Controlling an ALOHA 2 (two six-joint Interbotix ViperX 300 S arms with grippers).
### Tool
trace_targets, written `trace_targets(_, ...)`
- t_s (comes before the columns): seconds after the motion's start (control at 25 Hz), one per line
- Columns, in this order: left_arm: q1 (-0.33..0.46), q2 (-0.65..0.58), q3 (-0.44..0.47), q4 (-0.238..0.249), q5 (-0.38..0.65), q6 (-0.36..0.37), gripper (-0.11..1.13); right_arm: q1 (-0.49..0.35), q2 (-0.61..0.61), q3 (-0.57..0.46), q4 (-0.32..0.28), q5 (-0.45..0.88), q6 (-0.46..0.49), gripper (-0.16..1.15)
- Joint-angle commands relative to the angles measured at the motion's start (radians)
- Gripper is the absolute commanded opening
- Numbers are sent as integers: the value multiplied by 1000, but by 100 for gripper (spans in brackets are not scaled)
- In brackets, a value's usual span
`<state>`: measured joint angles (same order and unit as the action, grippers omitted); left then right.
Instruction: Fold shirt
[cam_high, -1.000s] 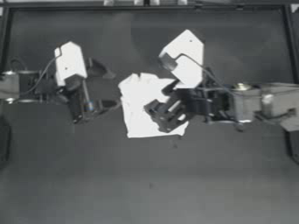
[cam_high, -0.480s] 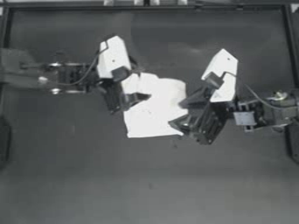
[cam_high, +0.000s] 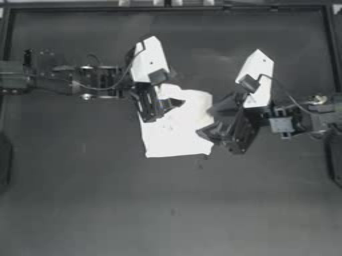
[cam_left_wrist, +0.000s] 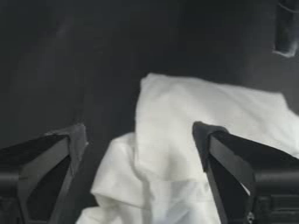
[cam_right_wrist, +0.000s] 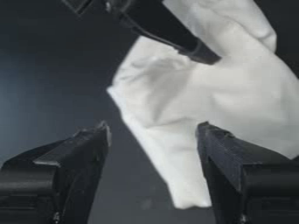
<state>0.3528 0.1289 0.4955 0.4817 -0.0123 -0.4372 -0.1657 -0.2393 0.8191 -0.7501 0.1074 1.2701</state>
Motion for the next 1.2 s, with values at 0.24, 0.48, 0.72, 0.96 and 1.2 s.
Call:
trace_targets(0.24, 18, 6, -8, 3, -18, 0, 101, -35, 138, -31, -8, -69, -8, 91)
trace_targets(0.48, 26, 3, 37, 3, -17, 0, 101, -43, 184, -34, -5, -77, -6, 91)
trace_targets(0.72, 31, 17, 55, 5, -18, 0, 101, -43, 227, -37, -2, -86, -3, 91)
trace_targets(0.96, 35, 17, 83, 8, -18, 2, 101, -43, 279, -54, -2, -115, -8, 91)
trace_targets(1.2, 35, 17, 107, 8, -17, 0, 101, -43, 324, -71, 8, -144, -6, 91)
